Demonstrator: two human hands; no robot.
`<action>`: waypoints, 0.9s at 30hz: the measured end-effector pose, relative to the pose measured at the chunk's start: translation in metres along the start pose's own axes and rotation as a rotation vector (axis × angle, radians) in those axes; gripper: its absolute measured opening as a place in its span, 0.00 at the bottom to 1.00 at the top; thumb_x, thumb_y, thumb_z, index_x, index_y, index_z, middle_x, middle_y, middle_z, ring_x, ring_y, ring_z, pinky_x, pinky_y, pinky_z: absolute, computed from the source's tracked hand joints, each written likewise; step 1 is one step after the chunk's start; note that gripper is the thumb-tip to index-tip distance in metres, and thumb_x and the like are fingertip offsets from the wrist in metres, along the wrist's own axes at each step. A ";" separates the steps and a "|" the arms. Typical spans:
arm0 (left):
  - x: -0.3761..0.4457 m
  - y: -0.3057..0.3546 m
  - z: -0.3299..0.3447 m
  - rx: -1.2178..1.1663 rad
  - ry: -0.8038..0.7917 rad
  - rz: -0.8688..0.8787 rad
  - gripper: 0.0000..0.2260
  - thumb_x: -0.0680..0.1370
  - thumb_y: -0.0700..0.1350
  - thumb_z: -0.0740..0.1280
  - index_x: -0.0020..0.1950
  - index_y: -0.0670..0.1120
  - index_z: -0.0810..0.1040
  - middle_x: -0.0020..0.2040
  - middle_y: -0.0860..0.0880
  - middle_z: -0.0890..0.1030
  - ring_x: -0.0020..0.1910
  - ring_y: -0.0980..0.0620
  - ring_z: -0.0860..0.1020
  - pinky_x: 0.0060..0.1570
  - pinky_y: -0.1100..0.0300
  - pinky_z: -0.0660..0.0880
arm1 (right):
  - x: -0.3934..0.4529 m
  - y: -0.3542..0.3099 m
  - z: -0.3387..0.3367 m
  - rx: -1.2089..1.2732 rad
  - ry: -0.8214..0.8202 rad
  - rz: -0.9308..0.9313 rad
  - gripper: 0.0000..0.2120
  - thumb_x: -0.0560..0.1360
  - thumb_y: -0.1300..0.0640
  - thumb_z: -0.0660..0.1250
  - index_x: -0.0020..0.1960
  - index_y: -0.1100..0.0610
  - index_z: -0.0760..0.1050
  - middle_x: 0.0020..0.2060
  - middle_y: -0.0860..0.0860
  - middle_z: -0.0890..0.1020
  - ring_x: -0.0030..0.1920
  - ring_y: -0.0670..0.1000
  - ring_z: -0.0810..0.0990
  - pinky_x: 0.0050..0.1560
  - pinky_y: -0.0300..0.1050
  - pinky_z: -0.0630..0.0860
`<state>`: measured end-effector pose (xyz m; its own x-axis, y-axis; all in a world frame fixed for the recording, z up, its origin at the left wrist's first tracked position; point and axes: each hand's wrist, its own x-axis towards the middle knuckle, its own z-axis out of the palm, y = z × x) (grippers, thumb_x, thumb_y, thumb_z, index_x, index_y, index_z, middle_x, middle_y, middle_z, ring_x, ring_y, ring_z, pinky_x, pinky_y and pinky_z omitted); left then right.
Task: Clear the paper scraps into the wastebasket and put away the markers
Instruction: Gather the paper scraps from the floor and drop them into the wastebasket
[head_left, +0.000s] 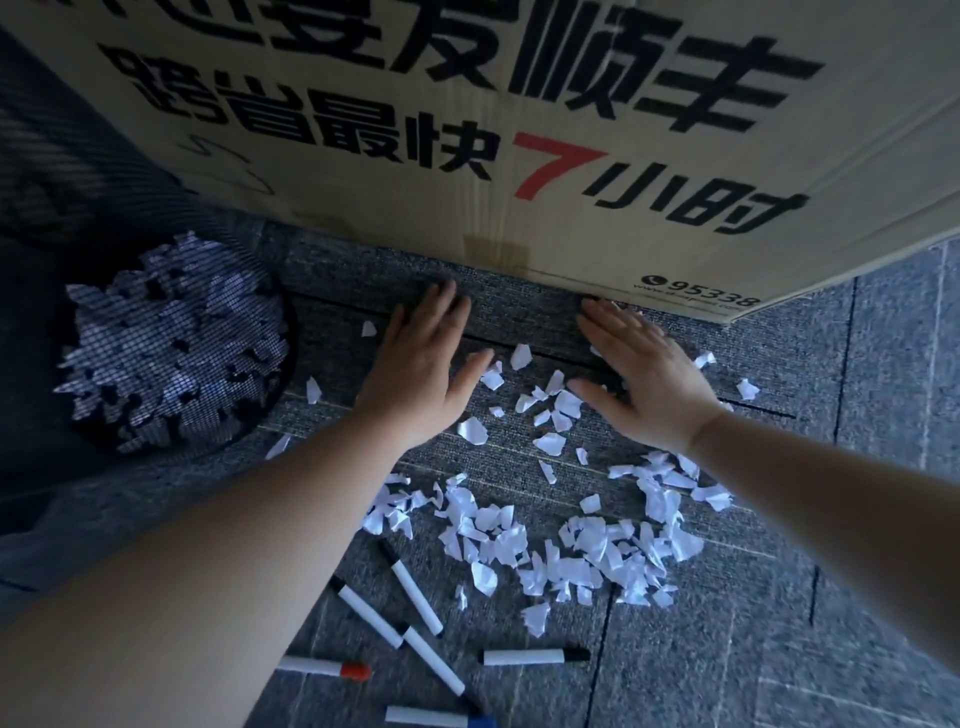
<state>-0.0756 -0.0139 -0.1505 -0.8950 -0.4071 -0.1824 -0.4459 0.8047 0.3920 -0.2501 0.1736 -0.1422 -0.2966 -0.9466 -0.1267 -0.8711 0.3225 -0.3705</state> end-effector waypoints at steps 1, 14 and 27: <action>-0.005 0.005 0.003 -0.028 -0.006 0.062 0.33 0.78 0.63 0.43 0.74 0.43 0.58 0.77 0.45 0.54 0.75 0.51 0.49 0.74 0.49 0.45 | -0.003 -0.003 0.002 0.023 -0.009 -0.009 0.31 0.77 0.39 0.52 0.71 0.58 0.62 0.71 0.55 0.65 0.72 0.53 0.60 0.72 0.55 0.58; -0.061 0.012 0.012 0.065 -0.077 0.123 0.29 0.78 0.63 0.47 0.75 0.48 0.56 0.75 0.45 0.58 0.74 0.47 0.56 0.73 0.45 0.51 | -0.060 0.009 -0.002 0.088 0.083 0.147 0.29 0.77 0.38 0.51 0.71 0.55 0.64 0.72 0.54 0.64 0.73 0.53 0.58 0.70 0.62 0.59; -0.103 0.025 0.020 0.040 -0.194 0.387 0.46 0.67 0.74 0.57 0.76 0.48 0.52 0.77 0.44 0.51 0.75 0.44 0.50 0.72 0.45 0.49 | -0.122 -0.029 0.015 -0.025 -0.124 -0.025 0.44 0.71 0.28 0.51 0.76 0.54 0.44 0.75 0.59 0.50 0.75 0.58 0.49 0.71 0.63 0.53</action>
<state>0.0055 0.0565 -0.1398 -0.9803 0.0134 -0.1969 -0.0741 0.8997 0.4302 -0.1829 0.2797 -0.1303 -0.2249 -0.9465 -0.2314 -0.8875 0.2970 -0.3523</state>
